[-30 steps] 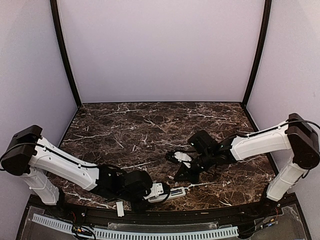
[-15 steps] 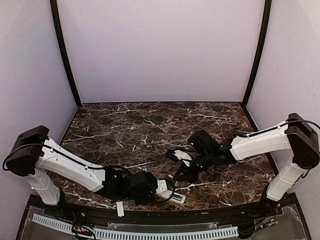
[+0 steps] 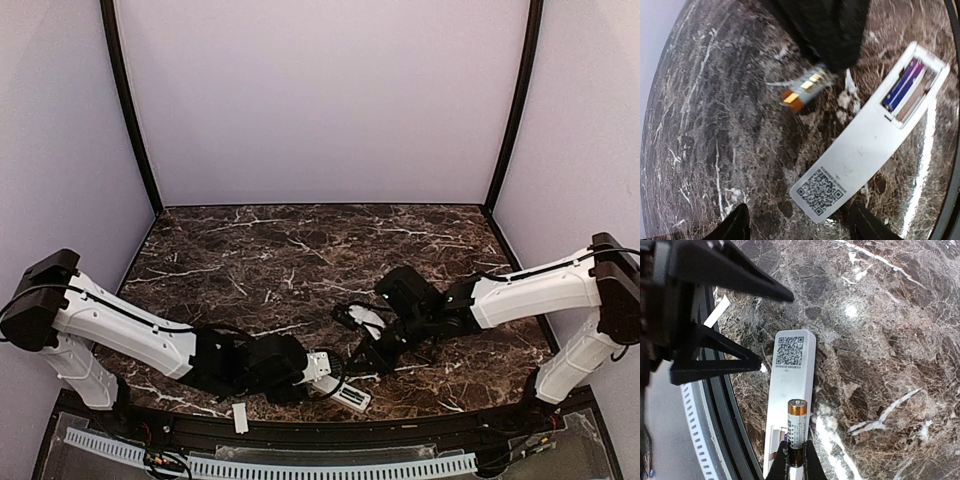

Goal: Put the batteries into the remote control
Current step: Adjust the remote control without the battery cover at the center of the board.

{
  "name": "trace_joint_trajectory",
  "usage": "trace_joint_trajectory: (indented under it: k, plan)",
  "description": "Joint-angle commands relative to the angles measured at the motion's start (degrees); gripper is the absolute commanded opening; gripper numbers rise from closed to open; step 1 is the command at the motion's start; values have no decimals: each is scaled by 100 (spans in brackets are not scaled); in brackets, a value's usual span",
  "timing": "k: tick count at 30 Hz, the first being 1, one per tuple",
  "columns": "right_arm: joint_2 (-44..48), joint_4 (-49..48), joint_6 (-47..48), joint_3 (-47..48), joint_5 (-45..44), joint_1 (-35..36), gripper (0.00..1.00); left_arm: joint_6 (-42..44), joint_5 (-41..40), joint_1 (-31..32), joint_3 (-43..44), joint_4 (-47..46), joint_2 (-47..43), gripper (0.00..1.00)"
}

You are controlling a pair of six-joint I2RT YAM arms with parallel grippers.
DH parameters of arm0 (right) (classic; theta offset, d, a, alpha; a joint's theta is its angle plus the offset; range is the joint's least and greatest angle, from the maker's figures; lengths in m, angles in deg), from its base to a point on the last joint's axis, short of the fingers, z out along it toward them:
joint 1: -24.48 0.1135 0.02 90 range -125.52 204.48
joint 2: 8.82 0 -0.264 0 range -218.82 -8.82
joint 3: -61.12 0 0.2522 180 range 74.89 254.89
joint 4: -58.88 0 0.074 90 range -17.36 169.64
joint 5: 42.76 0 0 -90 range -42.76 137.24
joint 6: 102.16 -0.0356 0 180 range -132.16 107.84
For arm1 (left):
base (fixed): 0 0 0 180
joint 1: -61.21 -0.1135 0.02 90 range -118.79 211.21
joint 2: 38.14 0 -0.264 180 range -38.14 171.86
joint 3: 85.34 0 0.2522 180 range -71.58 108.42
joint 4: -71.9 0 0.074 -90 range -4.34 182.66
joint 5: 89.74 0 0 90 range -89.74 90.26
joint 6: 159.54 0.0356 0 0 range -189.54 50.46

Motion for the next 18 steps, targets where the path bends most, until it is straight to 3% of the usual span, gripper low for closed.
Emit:
trace_joint_trajectory:
  k: [1,9,18]
  plan:
    - [154,156,-310,-164,68,124,0,-299,145,-33,-248,-280,-982,69]
    - [53,467,-490,-170,-196,582,0,-1213,115,-420,-620,-693,-1801,68]
    - [-105,153,-850,-248,-420,821,0,-1480,71,-494,-524,-644,-1452,67]
